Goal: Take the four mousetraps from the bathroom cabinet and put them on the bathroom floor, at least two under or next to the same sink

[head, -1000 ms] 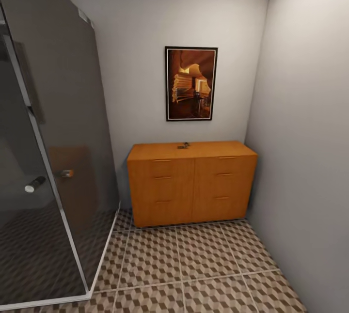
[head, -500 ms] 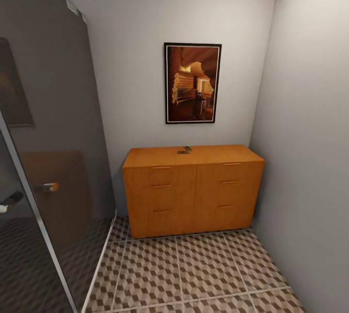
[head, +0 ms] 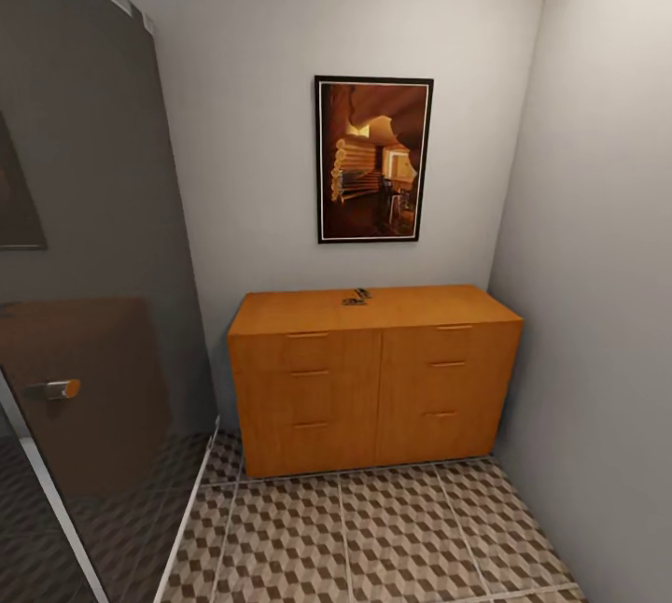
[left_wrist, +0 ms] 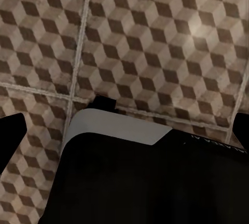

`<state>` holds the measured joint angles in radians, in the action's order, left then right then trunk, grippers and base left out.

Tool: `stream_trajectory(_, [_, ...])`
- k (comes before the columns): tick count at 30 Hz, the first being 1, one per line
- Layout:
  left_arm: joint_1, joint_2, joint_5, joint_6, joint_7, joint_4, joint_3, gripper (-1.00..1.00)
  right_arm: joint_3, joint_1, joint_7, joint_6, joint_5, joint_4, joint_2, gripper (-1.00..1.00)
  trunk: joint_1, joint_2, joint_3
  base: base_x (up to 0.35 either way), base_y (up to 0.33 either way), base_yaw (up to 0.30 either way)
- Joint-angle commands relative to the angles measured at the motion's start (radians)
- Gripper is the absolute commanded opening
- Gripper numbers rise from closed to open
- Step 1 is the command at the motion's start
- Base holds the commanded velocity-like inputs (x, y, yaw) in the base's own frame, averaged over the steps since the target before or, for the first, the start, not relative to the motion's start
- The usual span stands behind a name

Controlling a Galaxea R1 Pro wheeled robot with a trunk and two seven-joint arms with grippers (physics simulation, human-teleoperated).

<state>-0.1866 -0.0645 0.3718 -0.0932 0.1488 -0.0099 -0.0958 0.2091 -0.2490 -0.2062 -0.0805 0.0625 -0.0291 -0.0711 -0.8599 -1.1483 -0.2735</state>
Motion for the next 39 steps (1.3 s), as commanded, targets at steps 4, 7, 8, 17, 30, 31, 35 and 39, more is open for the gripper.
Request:
stream_trajectory(4, [-0.001,-0.001,0.008,-0.023,0.004,0.001,-0.009,1.0,0.007,-0.002,-0.002,-0.007,0.007,-0.003,0.0,1.0,0.0,-0.001,-0.001,0.051,0.0,0.0])
stream_trajectory(7, [-0.001,-0.001,0.009,-0.046,0.004,0.001,-0.009,1.0,0.007,-0.002,-0.002,-0.008,0.007,-0.003,0.001,1.0,0.0,-0.001,-0.001,0.023,0.0,0.0])
stream_trajectory(8, [-0.001,-0.001,0.009,-0.053,0.004,0.001,-0.009,1.0,0.007,-0.002,-0.002,-0.008,0.007,-0.003,0.001,1.0,0.0,-0.001,-0.001,0.014,0.0,0.0])
stream_trajectory(17, [-0.001,-0.003,0.009,-0.089,0.006,0.001,-0.009,1.0,0.006,-0.002,-0.003,-0.008,0.008,-0.002,0.003,1.0,0.0,-0.001,-0.001,0.005,0.0,0.0])
stream_trajectory(30, [-0.002,-0.006,-0.007,-0.074,0.022,-0.173,-0.02,1.0,0.012,-0.001,-0.004,0.016,-0.005,0.038,0.004,1.0,0.0,-0.001,-0.001,0.0,0.0,0.0])
stream_trajectory(31, [-0.002,-0.002,-0.019,-0.027,0.023,-0.299,-0.023,1.0,0.012,0.001,-0.005,0.065,-0.006,0.096,0.004,1.0,0.0,-0.001,-0.001,0.0,0.0,0.0])
stream_trajectory(35, [-0.002,0.006,-0.05,0.104,0.024,-0.514,-0.024,1.0,0.011,-0.001,-0.005,0.199,-0.005,0.237,0.005,1.0,0.0,-0.001,-0.001,0.0,0.0,0.0])
stream_trajectory(39, [-0.002,0.014,-0.109,0.363,0.024,-0.895,-0.022,1.0,0.004,-0.002,-0.007,0.447,-0.002,0.583,0.007,1.0,0.0,-0.001,-0.001,0.0,0.0,0.0])
